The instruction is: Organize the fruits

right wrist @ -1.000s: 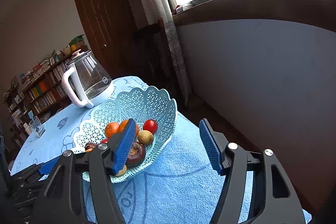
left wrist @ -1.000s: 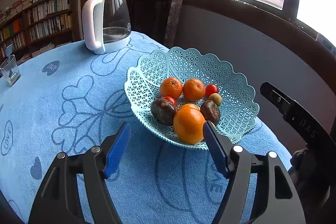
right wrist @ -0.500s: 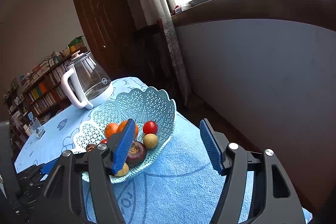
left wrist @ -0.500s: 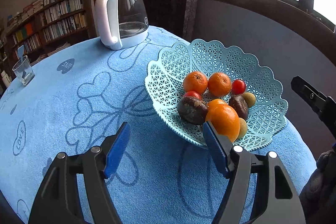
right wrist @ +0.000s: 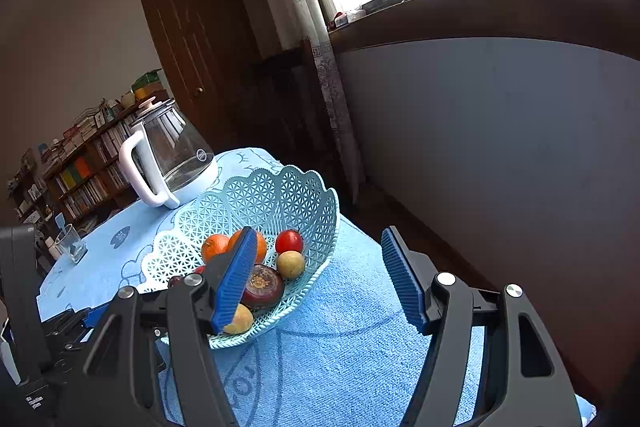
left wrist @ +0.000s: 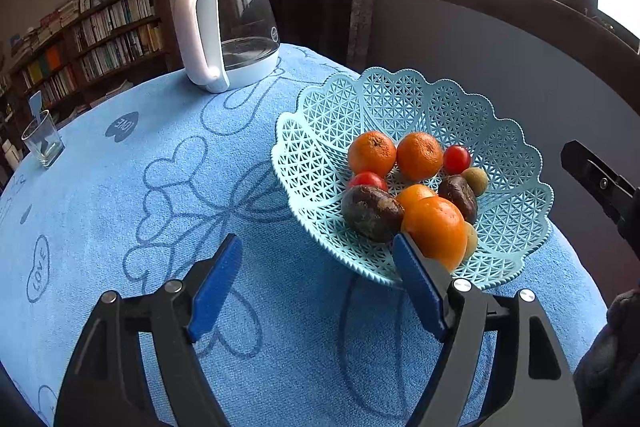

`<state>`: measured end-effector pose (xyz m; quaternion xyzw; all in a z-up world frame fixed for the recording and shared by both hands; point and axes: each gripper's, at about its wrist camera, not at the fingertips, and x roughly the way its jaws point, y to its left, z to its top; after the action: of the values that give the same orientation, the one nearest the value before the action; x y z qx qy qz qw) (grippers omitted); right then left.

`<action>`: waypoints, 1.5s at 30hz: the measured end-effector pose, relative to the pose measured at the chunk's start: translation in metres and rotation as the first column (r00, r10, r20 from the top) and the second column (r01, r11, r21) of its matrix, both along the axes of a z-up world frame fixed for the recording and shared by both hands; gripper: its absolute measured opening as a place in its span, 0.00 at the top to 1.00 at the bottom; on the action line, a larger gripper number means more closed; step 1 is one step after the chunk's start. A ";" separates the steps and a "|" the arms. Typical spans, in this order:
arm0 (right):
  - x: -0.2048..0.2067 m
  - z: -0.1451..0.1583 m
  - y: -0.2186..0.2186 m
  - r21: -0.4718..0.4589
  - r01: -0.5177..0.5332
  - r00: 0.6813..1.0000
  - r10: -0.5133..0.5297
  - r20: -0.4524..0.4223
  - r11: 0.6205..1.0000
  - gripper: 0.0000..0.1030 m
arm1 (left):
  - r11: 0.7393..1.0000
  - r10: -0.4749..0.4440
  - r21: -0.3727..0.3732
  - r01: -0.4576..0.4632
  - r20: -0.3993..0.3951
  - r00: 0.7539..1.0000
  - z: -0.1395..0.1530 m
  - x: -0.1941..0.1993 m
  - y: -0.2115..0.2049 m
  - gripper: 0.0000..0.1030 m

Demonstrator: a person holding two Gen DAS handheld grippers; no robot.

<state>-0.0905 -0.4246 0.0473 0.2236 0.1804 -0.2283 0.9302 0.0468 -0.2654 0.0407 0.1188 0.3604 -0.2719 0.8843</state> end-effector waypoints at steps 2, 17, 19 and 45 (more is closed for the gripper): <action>-0.001 0.000 0.000 0.006 -0.014 1.000 0.014 0.009 1.000 0.23 | 1.000 0.011 -0.010 -0.011 0.014 1.000 0.004 -0.003 0.005 0.24; -0.001 -0.002 0.015 0.013 -0.151 0.989 0.151 -0.004 0.988 0.09 | 0.992 0.117 0.023 -0.122 0.165 0.979 0.017 -0.033 0.036 0.16; 0.000 -0.003 0.017 0.015 -0.161 0.987 0.161 -0.009 0.987 0.09 | 0.991 0.130 0.018 -0.135 0.170 0.977 0.017 -0.033 0.039 0.16; 0.019 -0.007 0.051 -0.106 -0.232 0.964 0.215 -0.157 0.967 0.03 | 0.982 0.171 0.028 -0.189 0.318 0.933 0.025 -0.053 0.046 0.06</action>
<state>-0.0715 -0.3738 0.0400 0.1267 0.2570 -0.1480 0.9466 -0.0062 -0.2198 0.0659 0.1527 0.2322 -0.1568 0.9477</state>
